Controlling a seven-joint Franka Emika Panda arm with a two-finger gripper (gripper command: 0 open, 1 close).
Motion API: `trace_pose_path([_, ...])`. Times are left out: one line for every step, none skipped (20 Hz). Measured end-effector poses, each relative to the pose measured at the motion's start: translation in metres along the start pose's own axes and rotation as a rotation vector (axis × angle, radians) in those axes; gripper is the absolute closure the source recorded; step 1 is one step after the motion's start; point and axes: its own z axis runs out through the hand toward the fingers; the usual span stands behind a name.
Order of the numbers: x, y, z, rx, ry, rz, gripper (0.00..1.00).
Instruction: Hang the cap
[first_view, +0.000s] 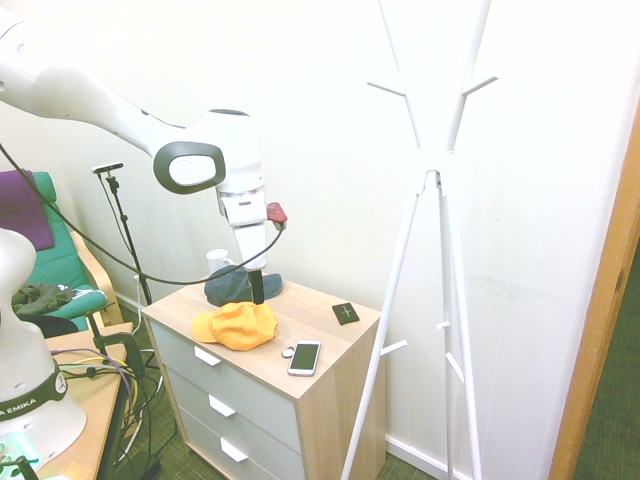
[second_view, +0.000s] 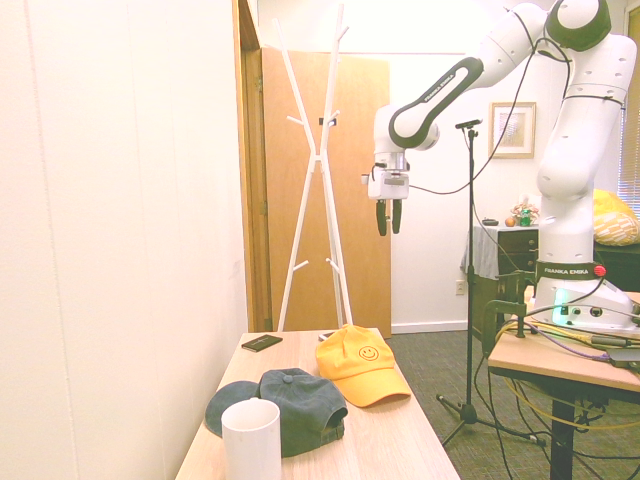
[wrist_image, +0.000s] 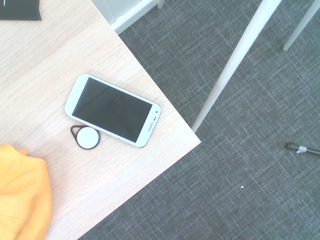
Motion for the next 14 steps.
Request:
trace_pose_path([0.0, 0.0, 0.0, -0.001, -0.001, 0.0, 0.0])
trace_pose_path([0.0, 0.0, 0.001, -0.002, -0.001, 0.0, 0.0])
trace_pose_path([0.0, 0.0, 0.002, -0.002, -0.002, 0.0, 0.0])
trace_pose_path([-0.001, -0.002, 0.003, -0.003, -0.003, -0.003, 0.0])
trace_pose_path([-0.004, -0.005, 0.005, -0.003, -0.001, -0.009, 0.0])
trace_pose_path([-0.008, -0.01, 0.007, -0.004, 0.001, -0.017, 0.0])
trace_pose_path([-0.015, -0.017, 0.011, -0.006, 0.002, -0.03, 0.0])
trace_pose_path([-0.024, -0.025, 0.016, -0.008, 0.004, -0.046, 0.0])
trace_pose_path([-0.034, -0.034, 0.021, -0.013, 0.005, -0.063, 0.0])
trace_pose_path([-0.045, -0.044, 0.028, -0.017, 0.01, -0.082, 0.0])
trace_pose_path([-0.054, -0.052, 0.036, -0.022, 0.019, -0.1, 0.0])
trace_pose_path([-0.062, -0.061, 0.045, -0.029, 0.03, -0.121, 0.0])
trace_pose_path([-0.069, -0.069, 0.055, -0.033, 0.04, -0.143, 0.0])
trace_pose_path([-0.075, -0.077, 0.065, -0.035, 0.046, -0.162, 0.0])
